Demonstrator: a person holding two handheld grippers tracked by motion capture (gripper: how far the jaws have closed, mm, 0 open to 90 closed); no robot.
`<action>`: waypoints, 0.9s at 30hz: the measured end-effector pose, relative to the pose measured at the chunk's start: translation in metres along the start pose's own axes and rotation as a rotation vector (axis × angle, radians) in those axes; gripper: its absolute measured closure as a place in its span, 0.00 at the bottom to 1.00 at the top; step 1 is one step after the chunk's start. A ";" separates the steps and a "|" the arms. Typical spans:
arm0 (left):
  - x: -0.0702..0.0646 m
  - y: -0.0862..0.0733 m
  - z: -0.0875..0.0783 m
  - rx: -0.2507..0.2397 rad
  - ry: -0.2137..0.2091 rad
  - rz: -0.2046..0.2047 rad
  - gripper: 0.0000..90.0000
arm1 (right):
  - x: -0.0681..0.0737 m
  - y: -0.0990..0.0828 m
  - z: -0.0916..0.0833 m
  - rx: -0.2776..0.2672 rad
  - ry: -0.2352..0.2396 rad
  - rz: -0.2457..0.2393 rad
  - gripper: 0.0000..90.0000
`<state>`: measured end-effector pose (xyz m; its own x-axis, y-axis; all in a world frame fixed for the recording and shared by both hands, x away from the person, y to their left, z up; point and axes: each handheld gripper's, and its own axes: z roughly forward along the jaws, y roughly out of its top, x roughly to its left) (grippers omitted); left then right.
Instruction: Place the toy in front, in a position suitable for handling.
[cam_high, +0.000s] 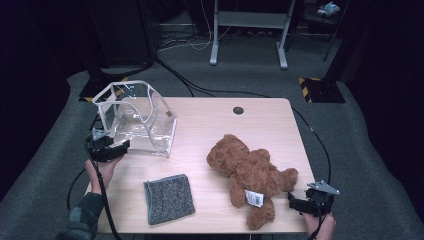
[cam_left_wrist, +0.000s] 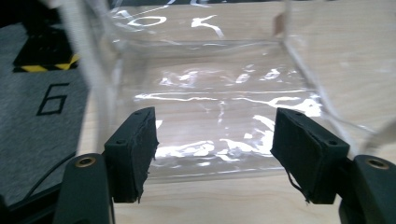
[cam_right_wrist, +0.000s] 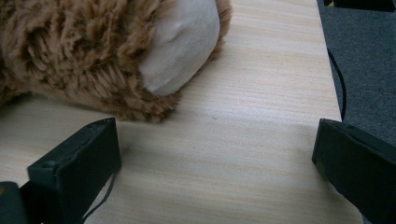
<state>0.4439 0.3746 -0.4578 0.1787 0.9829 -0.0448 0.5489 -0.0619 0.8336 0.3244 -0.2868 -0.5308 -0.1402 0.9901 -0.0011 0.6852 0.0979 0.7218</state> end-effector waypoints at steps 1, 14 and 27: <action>-0.011 0.000 -0.002 -0.003 -0.025 0.005 0.32 | 0.000 0.000 0.000 0.000 0.000 0.000 0.00; -0.069 0.008 -0.001 -0.010 -0.125 0.082 0.16 | 0.000 0.000 0.000 0.000 0.000 0.000 0.00; -0.087 0.012 0.030 -0.028 -0.130 0.100 0.74 | 0.000 0.000 0.000 0.000 0.001 -0.001 0.00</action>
<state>0.4590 0.2837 -0.4605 0.3369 0.9411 -0.0302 0.5004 -0.1517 0.8524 0.3245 -0.2870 -0.5308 -0.1412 0.9900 -0.0013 0.6847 0.0986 0.7221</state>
